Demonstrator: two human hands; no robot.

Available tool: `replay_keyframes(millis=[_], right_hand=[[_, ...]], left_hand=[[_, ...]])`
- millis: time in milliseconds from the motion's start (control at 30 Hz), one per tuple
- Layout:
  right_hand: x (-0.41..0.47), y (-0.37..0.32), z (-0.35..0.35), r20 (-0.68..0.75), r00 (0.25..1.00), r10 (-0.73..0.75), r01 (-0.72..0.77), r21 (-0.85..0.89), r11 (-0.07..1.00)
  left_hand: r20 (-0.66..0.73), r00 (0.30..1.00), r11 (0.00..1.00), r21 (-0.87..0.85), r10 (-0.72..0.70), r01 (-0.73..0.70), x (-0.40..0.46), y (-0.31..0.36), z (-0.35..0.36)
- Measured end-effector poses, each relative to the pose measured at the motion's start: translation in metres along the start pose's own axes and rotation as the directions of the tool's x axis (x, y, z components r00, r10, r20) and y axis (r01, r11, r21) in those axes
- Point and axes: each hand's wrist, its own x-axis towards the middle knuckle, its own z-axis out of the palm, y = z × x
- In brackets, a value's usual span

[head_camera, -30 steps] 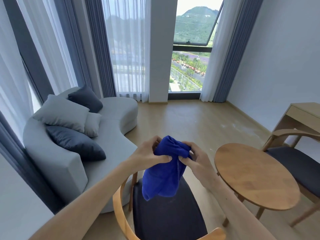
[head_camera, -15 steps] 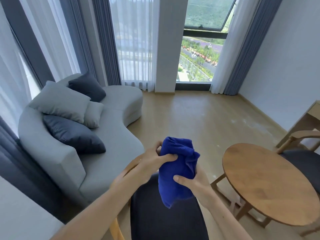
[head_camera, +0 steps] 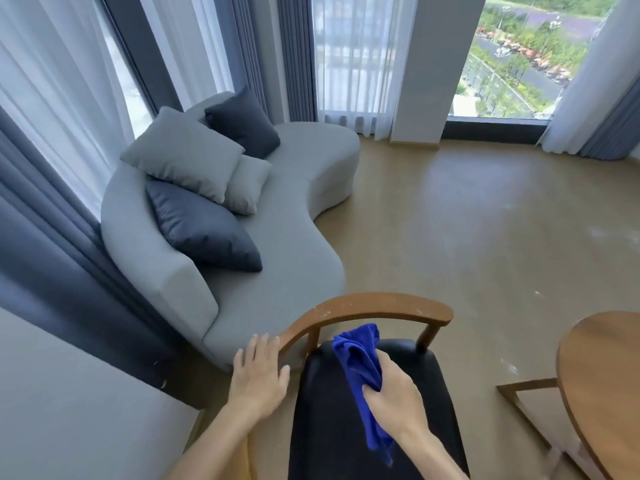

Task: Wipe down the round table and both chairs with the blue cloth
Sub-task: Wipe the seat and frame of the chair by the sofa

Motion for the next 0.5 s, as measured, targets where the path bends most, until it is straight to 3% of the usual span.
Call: replay_keyframes(millis=[167, 267, 333, 433, 500], right_hand=[[0.072, -0.01, 0.063, -0.039, 0.988, -0.15, 0.141, -0.179, 0.974], [0.118, -0.023, 0.112, -0.084, 0.958, -0.274, 0.22, -0.4, 0.89], [0.136, -0.028, 0.146, -0.074, 0.935, -0.348, 0.255, -0.542, 0.801], [0.144, -0.02, 0.183, 0.072, 0.934, -0.349, 0.291, -0.719, 0.631], [0.148, -0.007, 0.191, 0.141, 0.925, -0.352, 0.337, -0.731, 0.594]], left_hand=[[0.068, 0.997, 0.972, 0.234, -0.032, 0.015, 0.048, -0.036, 0.038], [0.072, 0.997, 0.978, 0.207, -0.012, -0.003, 0.068, -0.051, 0.064], [0.111, 0.99, 0.981, 0.184, -0.088, 0.067, 0.072, -0.059, 0.079], [0.075, 0.988, 0.989, 0.055, -0.138, 0.134, 0.073, -0.063, 0.088], [0.069, 0.99, 0.992, 0.029, -0.123, 0.122, 0.073, -0.061, 0.083]])
